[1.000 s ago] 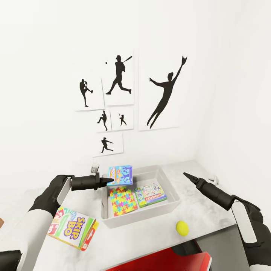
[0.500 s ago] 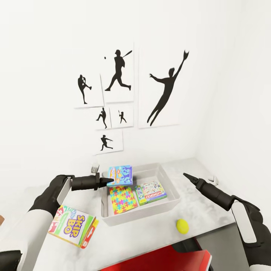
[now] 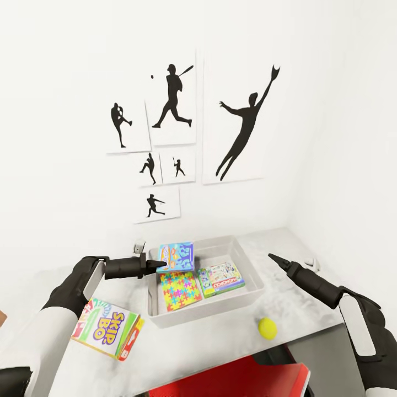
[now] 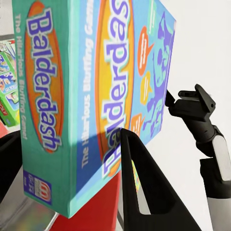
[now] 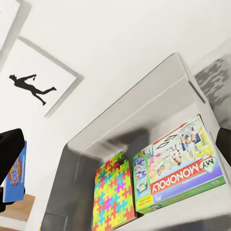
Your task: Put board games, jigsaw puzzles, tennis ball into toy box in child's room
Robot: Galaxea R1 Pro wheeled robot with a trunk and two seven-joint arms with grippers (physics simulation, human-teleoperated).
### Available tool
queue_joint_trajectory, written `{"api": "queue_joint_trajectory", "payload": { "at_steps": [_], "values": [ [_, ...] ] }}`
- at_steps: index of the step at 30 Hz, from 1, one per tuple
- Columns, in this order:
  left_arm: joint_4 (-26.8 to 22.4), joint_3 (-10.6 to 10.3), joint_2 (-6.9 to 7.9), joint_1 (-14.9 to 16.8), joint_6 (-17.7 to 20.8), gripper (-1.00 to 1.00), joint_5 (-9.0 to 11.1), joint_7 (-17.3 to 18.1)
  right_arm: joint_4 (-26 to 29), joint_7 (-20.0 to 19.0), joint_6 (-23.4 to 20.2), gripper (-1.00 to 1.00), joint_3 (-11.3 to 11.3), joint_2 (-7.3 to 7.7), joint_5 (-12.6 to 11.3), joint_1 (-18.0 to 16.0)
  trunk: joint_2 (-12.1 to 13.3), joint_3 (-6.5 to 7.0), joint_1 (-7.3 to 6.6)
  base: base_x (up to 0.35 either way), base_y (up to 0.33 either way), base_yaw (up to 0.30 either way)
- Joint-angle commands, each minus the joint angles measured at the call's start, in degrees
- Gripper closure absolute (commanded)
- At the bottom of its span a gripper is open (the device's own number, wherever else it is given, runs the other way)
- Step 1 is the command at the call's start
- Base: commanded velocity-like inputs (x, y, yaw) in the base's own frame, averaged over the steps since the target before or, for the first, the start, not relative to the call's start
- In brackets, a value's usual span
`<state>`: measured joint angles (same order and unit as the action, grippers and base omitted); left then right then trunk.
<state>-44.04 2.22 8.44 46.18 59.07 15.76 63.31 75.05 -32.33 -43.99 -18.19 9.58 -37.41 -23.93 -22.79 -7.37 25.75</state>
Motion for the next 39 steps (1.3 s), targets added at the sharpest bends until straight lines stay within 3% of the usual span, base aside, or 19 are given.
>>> {"api": "queue_joint_trajectory", "payload": {
  "at_steps": [1, 30, 39],
  "values": [
    [0.0, 0.1, 0.0, 0.1, 0.3, 1.0, 0.0, 0.2, 0.0, -0.1, -0.4, -1.0, -0.1, -0.02, -0.1, -0.1, -0.1, -0.22, 0.03, 0.0, 0.0, 0.0],
    [0.0, -0.2, -0.06, 0.1, 0.3, 1.0, -0.1, 0.2, 0.0, 0.0, -0.3, -1.0, -0.1, -0.08, -0.1, -0.1, -0.1, -2.93, 0.03, 0.0, 0.0, 0.0],
    [0.0, 0.0, -0.34, 0.1, 0.1, 1.0, -0.2, 0.2, 0.0, 0.1, 0.3, -1.0, -0.2, -0.42, 0.3, -0.1, -0.1, -3.14, 0.03, 0.0, 0.0, 0.0]
  ]
}}
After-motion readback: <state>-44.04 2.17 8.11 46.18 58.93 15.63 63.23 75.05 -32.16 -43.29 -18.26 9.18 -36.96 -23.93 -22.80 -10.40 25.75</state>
